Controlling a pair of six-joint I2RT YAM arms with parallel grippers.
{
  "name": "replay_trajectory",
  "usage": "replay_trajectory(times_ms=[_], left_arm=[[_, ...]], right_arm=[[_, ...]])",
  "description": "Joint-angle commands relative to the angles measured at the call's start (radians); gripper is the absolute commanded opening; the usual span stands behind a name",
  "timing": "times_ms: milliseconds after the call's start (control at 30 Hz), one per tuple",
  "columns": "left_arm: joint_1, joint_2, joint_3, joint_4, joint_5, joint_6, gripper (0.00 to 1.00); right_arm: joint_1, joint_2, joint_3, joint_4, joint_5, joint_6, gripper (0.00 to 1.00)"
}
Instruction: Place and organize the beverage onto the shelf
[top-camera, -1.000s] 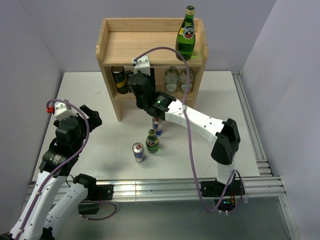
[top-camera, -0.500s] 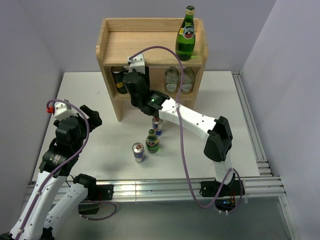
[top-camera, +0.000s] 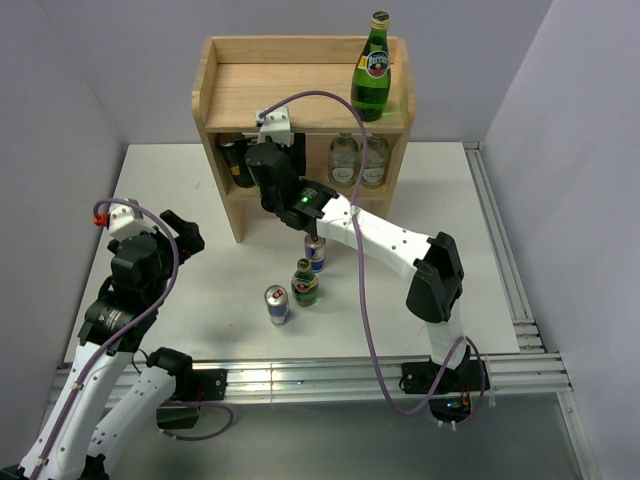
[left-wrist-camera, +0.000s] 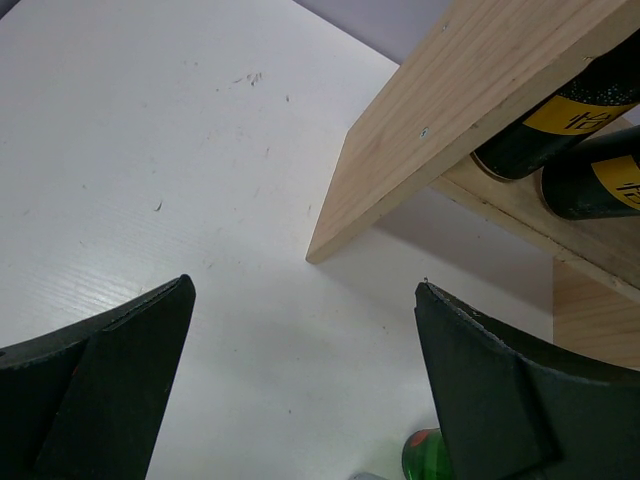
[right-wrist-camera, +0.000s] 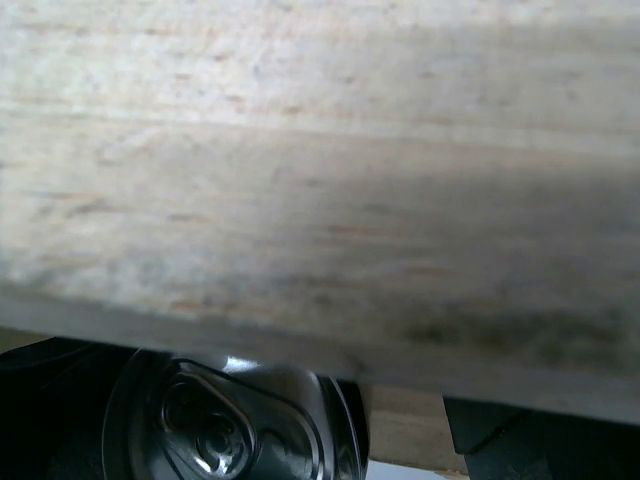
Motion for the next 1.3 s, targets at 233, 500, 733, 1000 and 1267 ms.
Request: replay_trajectory(times_ms=[233,500,733,1000,1267], left_arm=[[0.005,-0.008,0.008,0.013,0.020,0.017,0.99],[0.007,-0.008,0.008,0.012,0.023,0.017,0.99],[0.005,-0.008,0.008,0.010,0.025,0.016,0.99],[0.007,-0.007,0.007,0.009,0.023,0.016,0.99],[0.007,-0.008,0.008,0.010,0.025,0.016,0.99]], right_arm=[[-0.003,0.005,0.023,0.083,0.046,-0.001,0.95],[-0.014,0.017,-0.044,0.202,0.086,-0.038,0.93],[-0.018,0.009,-0.127,0.404,0.129,-0.131,0.92],[-0.021,0.048,-0.104,0.459,0.146,-0.185,0.92],[-0.020,0.003,-0.161,0.439,0.142,-0.131,0.93]])
